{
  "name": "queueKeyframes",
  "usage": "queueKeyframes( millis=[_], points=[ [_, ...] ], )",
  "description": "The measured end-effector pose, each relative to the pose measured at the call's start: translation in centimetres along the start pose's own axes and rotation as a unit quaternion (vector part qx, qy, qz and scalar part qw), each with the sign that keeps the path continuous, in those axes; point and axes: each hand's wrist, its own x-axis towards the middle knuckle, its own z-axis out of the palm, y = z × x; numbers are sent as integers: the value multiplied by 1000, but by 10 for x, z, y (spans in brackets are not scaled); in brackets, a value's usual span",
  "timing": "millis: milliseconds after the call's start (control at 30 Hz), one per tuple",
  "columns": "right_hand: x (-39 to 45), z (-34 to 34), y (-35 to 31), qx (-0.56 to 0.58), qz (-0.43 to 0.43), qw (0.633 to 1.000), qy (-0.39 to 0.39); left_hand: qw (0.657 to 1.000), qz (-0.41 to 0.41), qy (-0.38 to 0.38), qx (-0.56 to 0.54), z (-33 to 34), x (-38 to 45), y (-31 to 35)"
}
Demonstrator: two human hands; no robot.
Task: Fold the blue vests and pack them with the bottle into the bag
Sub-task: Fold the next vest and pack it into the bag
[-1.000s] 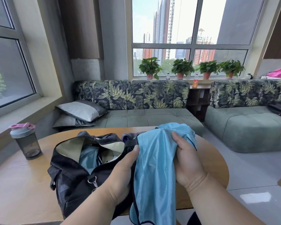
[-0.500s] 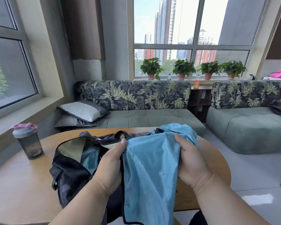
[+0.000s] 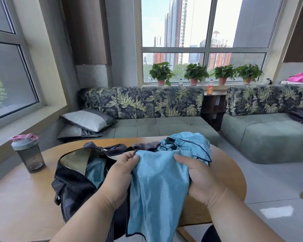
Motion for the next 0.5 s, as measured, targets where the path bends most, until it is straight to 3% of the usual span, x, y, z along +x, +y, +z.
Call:
queueKeyframes(
  millis=[200, 333, 500],
  points=[
    [-9, 3, -10, 24, -15, 998, -48, 997, -69, -30, 3, 3, -9, -3],
    [-13, 10, -9, 23, -19, 997, -75, 976, -174, -127, -9, 14, -25, 4],
    [-11, 4, -7, 44, -9, 996, -73, 965, -196, -167, -50, 13, -28, 2]
  ],
)
